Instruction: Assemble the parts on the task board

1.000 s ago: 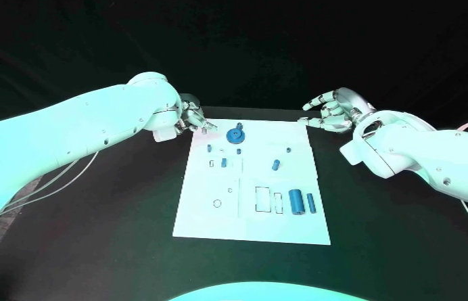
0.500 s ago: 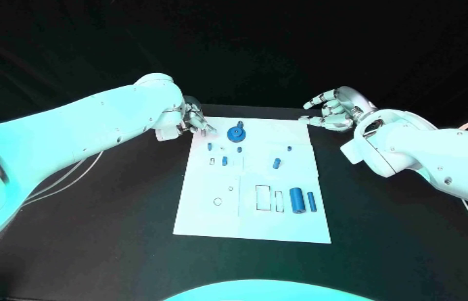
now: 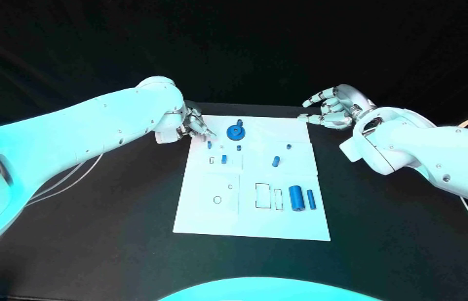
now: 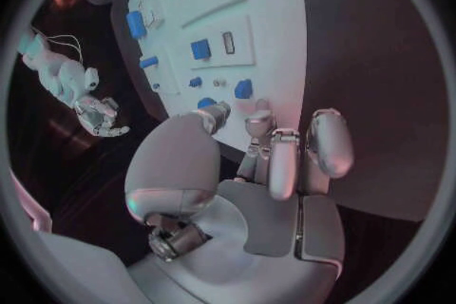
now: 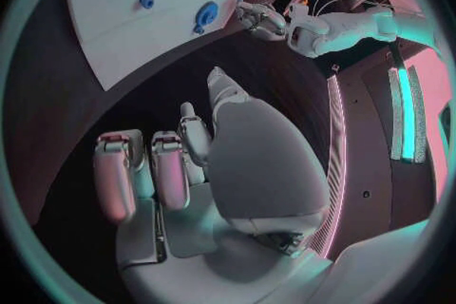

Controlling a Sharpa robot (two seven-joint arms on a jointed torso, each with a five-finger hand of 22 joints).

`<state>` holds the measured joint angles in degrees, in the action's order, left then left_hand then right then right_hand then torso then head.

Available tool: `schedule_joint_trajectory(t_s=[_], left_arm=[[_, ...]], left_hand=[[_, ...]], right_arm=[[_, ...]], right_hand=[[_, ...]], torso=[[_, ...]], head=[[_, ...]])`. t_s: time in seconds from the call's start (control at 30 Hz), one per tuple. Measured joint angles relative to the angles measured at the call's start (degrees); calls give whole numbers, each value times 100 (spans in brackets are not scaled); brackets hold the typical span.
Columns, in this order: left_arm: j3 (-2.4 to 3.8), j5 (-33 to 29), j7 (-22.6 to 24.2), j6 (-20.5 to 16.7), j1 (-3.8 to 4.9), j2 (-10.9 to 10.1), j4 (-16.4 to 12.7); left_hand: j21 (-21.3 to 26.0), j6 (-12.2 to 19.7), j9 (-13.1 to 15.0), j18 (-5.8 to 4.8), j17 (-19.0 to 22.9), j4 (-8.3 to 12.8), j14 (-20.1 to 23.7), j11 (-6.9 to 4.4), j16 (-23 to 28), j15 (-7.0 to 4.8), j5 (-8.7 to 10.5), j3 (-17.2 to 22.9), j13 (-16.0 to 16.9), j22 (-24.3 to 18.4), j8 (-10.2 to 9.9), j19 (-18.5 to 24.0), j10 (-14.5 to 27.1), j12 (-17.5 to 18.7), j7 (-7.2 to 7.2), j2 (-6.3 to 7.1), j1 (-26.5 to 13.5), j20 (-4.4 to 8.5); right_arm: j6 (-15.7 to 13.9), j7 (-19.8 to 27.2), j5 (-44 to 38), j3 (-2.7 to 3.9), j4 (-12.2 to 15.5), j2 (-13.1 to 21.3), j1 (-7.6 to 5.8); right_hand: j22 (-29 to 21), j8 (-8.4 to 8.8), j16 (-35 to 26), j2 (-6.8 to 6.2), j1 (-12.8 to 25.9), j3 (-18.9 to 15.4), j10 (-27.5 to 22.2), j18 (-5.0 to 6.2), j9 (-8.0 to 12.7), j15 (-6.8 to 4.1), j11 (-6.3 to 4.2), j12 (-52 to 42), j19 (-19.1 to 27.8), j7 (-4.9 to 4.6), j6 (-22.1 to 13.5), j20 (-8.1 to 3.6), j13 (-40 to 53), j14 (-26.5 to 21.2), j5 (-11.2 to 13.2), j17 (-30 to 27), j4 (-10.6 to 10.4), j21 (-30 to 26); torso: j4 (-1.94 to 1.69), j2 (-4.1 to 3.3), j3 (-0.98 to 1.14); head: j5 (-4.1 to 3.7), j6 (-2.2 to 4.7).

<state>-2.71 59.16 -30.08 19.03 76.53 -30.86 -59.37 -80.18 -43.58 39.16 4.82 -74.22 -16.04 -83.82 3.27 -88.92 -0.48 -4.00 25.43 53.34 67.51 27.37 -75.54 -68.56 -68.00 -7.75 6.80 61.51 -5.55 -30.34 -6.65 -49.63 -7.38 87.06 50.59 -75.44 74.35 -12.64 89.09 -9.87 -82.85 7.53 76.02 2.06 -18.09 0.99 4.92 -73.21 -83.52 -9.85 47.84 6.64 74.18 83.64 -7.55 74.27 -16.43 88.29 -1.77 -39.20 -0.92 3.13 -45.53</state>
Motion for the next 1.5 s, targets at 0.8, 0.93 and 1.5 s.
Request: schedule_joint_trajectory(t_s=[0.8, 0.93, 1.5], left_arm=[[-35, -114, -11, 133, -6, -12, -81], [-36, -115, -12, 135, -6, -13, -74], [-50, -116, -15, 163, -8, 5, -42]], left_hand=[[-1, -351, -228, 0, 0, -39, 0, -41, 0, -2, 0, -322, 1, 2, -33, -1, 37, -2, 89, -86, 86, 1], [-1, -397, -242, 0, 0, -39, 0, -41, 0, -3, 0, -322, 1, 2, -33, -1, 37, -5, 87, -139, 139, 1], [-1, -490, -322, 0, 0, -37, -1, -42, 0, -5, 0, -322, 2, 3, -33, -1, 36, -5, 121, -236, 448, 2]], right_arm=[[7, -4, -1, 0, -3, 0, 2], [8, -4, -1, 0, -3, 0, 2], [13, -5, -1, 0, -8, -7, 2]], right_hand=[[0, -1, 0, 1, 1, 0, 0, 0, 0, 0, 0, 0, 0, 0, 0, 0, 0, 0, 0, 0, 0, 0], [0, -1, 0, 127, 127, 0, 0, 0, 0, 0, 0, 0, 0, 0, -1, 0, 0, 0, 0, 0, 0, 0], [0, -1, 0, 127, 127, 0, 0, 0, 0, 0, 0, 0, 0, 16, -22, 0, 0, 0, 0, 0, 0, 0]], torso=[[1, -3, 3], [2, -3, 3], [0, -3, -3]], head=[[11, -2], [5, -9], [-1, -31]])
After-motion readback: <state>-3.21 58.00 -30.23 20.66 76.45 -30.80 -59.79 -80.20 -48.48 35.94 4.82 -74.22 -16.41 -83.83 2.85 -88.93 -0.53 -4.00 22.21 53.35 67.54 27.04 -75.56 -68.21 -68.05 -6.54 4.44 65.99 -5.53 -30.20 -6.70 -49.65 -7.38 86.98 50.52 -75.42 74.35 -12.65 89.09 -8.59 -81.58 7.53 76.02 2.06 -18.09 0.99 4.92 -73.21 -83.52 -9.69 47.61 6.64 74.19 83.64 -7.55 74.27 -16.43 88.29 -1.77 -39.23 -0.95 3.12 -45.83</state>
